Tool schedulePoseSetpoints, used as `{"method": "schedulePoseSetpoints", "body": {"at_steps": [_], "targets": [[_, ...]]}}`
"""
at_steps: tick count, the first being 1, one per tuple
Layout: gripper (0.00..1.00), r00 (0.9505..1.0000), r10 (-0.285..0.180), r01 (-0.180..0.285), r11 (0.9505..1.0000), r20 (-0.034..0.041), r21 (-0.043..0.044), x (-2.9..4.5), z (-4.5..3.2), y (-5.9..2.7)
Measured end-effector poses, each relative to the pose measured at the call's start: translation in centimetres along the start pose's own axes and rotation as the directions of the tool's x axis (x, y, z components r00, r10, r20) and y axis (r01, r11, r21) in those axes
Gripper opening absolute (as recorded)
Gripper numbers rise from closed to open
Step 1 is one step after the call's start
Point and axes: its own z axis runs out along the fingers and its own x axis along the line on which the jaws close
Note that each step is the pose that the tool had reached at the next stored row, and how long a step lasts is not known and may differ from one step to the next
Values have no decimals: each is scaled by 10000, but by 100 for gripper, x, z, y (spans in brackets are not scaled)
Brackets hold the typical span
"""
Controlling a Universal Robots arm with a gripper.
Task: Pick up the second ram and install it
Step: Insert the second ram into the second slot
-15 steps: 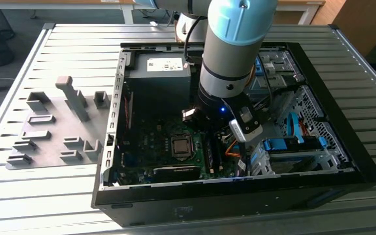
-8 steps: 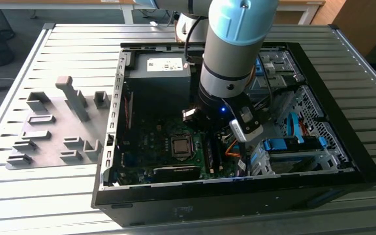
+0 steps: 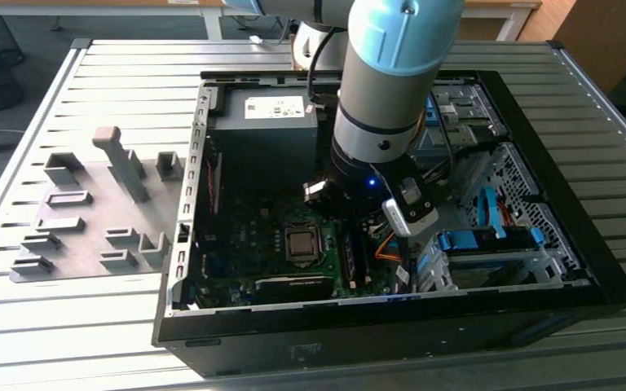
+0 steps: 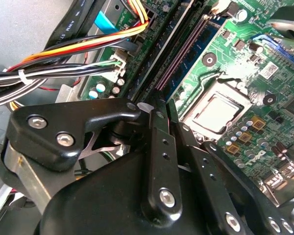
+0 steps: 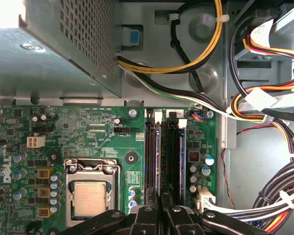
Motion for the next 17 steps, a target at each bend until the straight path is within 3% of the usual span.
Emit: {"method": "schedulePoseSetpoints", "body": {"at_steps": [17], "targets": [[14, 10000, 0, 0, 10000, -7, 1, -1, 46, -1]]}}
